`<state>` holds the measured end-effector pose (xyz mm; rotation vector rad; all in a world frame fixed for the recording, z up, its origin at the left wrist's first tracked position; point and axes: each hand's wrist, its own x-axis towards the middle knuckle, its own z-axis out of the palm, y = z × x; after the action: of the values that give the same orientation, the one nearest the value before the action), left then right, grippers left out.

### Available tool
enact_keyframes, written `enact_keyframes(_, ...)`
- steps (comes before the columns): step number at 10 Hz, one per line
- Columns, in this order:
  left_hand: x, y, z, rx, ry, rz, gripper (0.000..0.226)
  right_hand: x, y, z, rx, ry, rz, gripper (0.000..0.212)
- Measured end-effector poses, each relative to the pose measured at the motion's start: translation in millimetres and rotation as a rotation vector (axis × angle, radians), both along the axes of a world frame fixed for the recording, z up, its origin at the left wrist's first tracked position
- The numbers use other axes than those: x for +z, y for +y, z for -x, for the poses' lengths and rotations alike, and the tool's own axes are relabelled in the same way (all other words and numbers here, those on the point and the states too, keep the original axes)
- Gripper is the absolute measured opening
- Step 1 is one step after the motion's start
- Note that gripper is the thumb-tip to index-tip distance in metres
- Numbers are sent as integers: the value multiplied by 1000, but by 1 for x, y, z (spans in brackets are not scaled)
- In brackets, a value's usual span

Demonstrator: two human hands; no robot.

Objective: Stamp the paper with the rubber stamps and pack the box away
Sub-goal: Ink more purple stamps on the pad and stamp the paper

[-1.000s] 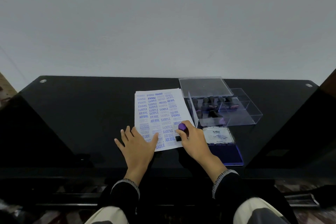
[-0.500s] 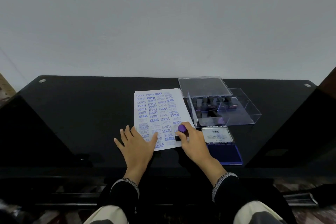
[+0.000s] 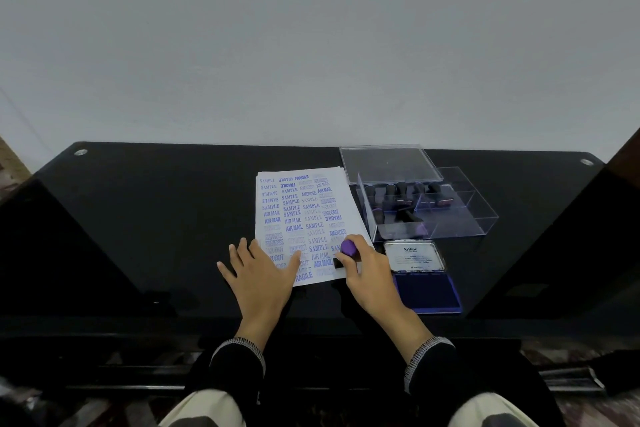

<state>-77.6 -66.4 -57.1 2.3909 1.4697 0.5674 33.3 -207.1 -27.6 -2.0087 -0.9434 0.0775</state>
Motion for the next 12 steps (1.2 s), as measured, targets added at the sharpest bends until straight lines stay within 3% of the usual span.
enact_keyframes(3,0,0,0,-1,11,-7,96,11,9,-13,60,17,79,6)
enact_keyframes(5,0,0,0,0,17,-15,95,-1,0,-2,20,22,-5,10)
enact_keyframes(9,0,0,0,-2,18,-2,95,4,3,-6,41,39,22,11)
enact_keyframes(10,0,0,0,-2,4,-3,95,7,3,-15,51,180,45,10)
enact_keyframes(11,0,0,0,-3,11,3,95,9,-1,-25,-52,377,-119,2)
enact_keyframes(12,1,0,0,-3,5,-1,96,14,-9,-31,-141,567,-339,8)
